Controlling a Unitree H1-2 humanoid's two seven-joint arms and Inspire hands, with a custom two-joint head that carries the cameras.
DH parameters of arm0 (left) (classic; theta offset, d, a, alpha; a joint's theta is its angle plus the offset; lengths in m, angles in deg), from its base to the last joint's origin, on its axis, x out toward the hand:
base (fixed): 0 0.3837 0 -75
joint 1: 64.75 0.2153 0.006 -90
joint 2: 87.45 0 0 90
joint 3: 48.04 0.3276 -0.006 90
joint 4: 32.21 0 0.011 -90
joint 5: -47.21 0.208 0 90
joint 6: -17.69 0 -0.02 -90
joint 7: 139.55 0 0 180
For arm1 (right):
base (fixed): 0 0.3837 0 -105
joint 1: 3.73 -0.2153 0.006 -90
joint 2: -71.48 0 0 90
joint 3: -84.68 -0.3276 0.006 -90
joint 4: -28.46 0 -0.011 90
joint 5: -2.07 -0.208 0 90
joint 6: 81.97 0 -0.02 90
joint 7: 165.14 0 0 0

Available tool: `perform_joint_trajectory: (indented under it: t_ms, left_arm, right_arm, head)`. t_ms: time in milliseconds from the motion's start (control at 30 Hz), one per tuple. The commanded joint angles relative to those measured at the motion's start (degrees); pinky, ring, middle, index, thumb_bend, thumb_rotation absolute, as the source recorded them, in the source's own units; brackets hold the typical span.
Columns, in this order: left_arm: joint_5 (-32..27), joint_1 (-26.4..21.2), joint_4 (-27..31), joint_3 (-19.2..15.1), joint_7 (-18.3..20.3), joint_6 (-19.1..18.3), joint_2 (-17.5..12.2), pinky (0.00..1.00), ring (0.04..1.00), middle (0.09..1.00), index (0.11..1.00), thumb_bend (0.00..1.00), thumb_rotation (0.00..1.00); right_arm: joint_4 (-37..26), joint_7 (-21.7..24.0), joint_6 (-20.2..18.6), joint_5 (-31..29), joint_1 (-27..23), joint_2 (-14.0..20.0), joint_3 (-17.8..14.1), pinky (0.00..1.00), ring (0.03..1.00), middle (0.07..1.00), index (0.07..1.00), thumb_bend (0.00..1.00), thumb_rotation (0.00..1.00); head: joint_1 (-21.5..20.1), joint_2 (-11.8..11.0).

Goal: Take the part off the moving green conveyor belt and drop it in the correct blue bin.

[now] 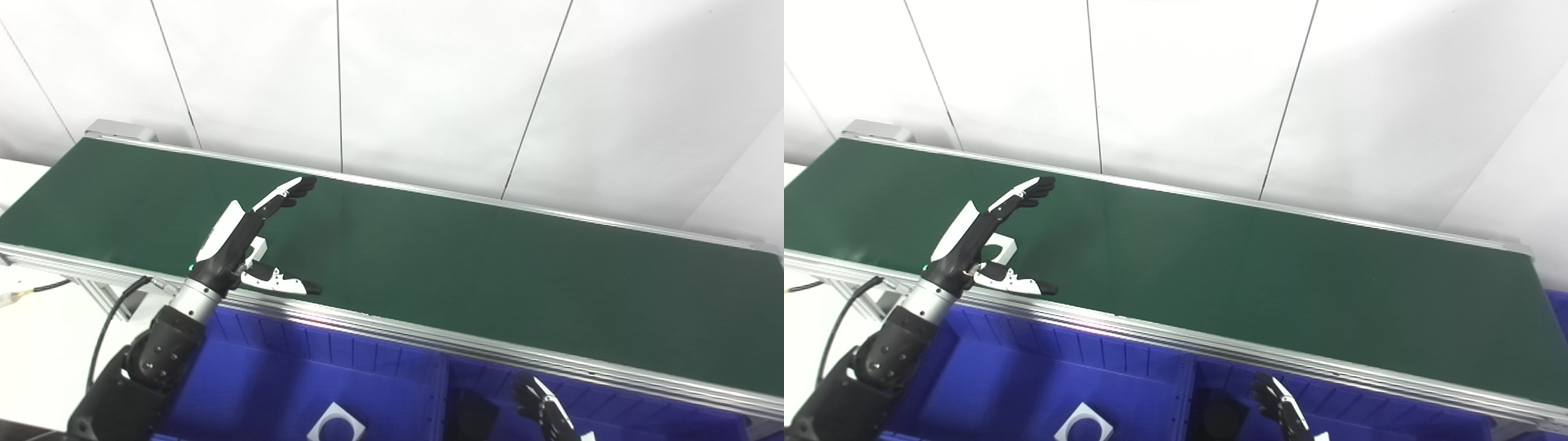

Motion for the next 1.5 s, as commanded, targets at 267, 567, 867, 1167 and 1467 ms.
perform_joint_trajectory:
  t_ms: [267, 567, 867, 1167, 1467]
  left_arm:
    - [7.4, -10.1, -10.3, 3.9, -4.0, 1.7, -5.1, 0.91, 0.911, 0.914, 0.921, 0.89, 0.20]
    - [15.3, -15.5, -19.7, 7.0, -5.9, 1.6, -6.3, 0.96, 0.937, 0.921, 0.923, 0.97, 0.27]
    - [22.2, -19.0, -24.5, 9.3, -3.1, -0.6, -6.5, 0.98, 0.959, 0.951, 0.954, 1.00, 0.22]
    - [23.7, -19.8, -23.8, 10.5, 3.1, -5.1, -6.7, 1.00, 0.972, 0.966, 0.950, 1.00, 0.17]
    - [22.0, -19.9, -24.1, 10.7, 9.5, -6.4, -6.0, 0.98, 0.954, 0.944, 0.933, 1.00, 0.13]
  right_arm:
    - [-1.6, -2.0, 3.1, 0.8, 0.5, 0.6, 0.2, 0.79, 0.807, 0.802, 0.844, 0.77, 0.42]
    - [-2.0, -1.8, 3.1, 0.2, 0.6, 1.0, 0.1, 0.81, 0.818, 0.803, 0.846, 0.76, 0.43]
    - [-2.3, -1.2, 3.1, 0.0, 0.9, 0.8, -0.4, 0.80, 0.814, 0.804, 0.844, 0.77, 0.45]
    - [-2.1, -1.3, 3.1, -0.3, 1.0, 0.8, -0.2, 0.82, 0.818, 0.804, 0.845, 0.76, 0.44]
    - [-1.9, -1.0, 3.1, -0.8, 1.0, 0.9, -0.2, 0.82, 0.814, 0.803, 0.844, 0.77, 0.44]
  head:
    - [0.1, 0.8]
    - [0.7, 1.3]
    - [1.6, 1.5]
    - [1.7, 1.8]
    - [1.7, 2.1]
